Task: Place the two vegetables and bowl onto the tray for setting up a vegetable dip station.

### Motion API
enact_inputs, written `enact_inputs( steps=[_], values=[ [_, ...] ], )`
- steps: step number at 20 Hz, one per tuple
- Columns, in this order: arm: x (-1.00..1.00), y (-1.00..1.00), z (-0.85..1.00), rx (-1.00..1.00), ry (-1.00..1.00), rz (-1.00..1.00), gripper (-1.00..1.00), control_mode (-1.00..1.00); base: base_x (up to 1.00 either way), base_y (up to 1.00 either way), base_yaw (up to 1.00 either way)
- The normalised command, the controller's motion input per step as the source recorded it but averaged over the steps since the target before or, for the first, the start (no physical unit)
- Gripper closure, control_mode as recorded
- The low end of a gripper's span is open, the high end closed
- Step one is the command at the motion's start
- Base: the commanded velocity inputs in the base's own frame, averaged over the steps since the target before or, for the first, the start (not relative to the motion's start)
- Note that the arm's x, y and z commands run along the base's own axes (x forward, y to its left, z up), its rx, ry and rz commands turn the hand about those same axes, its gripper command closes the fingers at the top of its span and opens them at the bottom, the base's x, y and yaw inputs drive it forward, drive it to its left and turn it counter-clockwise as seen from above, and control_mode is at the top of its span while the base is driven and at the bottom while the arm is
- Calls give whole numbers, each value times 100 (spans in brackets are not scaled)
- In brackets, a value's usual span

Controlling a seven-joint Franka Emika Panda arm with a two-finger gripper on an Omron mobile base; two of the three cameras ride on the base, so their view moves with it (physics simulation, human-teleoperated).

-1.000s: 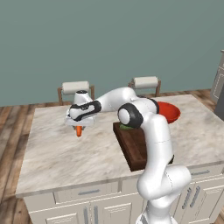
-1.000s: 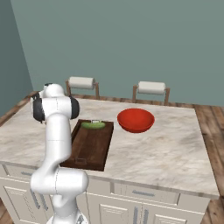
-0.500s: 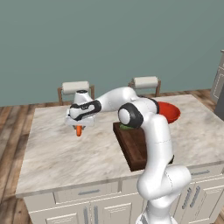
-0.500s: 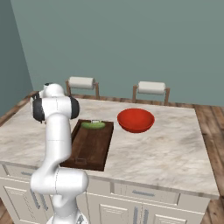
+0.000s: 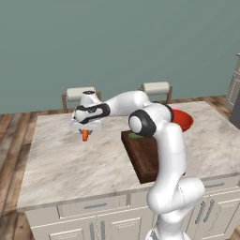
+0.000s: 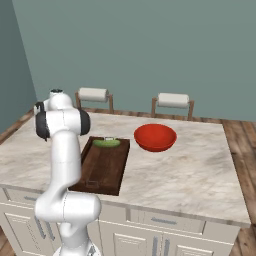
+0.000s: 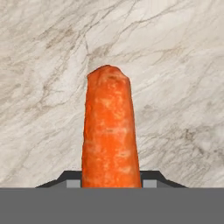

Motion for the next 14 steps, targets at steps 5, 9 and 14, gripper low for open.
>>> enact_inputs(
  steps=[5, 9, 14],
  values=[
    [0, -9, 38, 0, 0, -12, 100, -100, 0, 0, 0],
    [-9, -9, 19, 0, -2, -13, 100, -100, 0, 0, 0],
    [-11, -16, 15, 0, -1, -17, 100, -100, 0, 0, 0]
  ],
)
